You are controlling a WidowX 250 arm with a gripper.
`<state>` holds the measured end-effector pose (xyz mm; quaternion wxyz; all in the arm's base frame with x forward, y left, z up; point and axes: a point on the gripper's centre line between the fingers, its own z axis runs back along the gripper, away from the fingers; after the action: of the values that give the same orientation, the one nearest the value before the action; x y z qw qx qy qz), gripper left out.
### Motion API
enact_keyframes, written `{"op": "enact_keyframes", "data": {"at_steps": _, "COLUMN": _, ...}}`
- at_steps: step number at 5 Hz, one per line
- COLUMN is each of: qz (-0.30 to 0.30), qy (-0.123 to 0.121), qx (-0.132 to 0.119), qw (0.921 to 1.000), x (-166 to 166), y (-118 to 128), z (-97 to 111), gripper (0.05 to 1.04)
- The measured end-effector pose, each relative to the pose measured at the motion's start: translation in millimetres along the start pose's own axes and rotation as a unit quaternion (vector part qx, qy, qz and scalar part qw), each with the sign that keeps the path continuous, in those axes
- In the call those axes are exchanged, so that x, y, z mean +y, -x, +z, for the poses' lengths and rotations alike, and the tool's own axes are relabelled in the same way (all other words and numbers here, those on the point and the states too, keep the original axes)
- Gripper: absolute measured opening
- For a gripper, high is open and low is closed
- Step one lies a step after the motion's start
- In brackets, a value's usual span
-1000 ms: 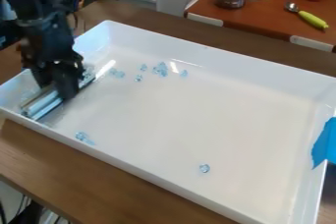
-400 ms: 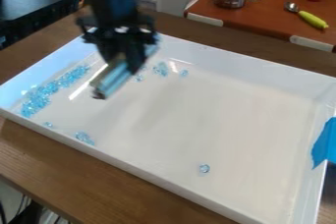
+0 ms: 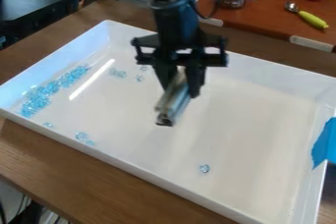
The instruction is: Sweep into pile
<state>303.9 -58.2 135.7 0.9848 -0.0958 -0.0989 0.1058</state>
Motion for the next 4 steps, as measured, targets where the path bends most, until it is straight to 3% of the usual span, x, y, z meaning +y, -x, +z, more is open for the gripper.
{"op": "enact_keyframes", "data": {"at_steps": 1, "qz": 0.022, "qy": -0.011, "qx": -0.004, "qw": 0.9997, "x": -23, "y": 2, "z": -24, "gripper": 0.375}}
{"op": "enact_keyframes", "data": {"at_steps": 2, "qz": 0.019, "qy": -0.011, "qx": -0.032, "qw": 0.9993, "x": -37, "y": -2, "z": -34, "gripper": 0.375}}
{"op": "enact_keyframes", "data": {"at_steps": 4, "qz": 0.007, "qy": -0.017, "qx": -0.056, "qw": 0.9982, "x": -33, "y": 12, "z": -58, "gripper": 0.375}}
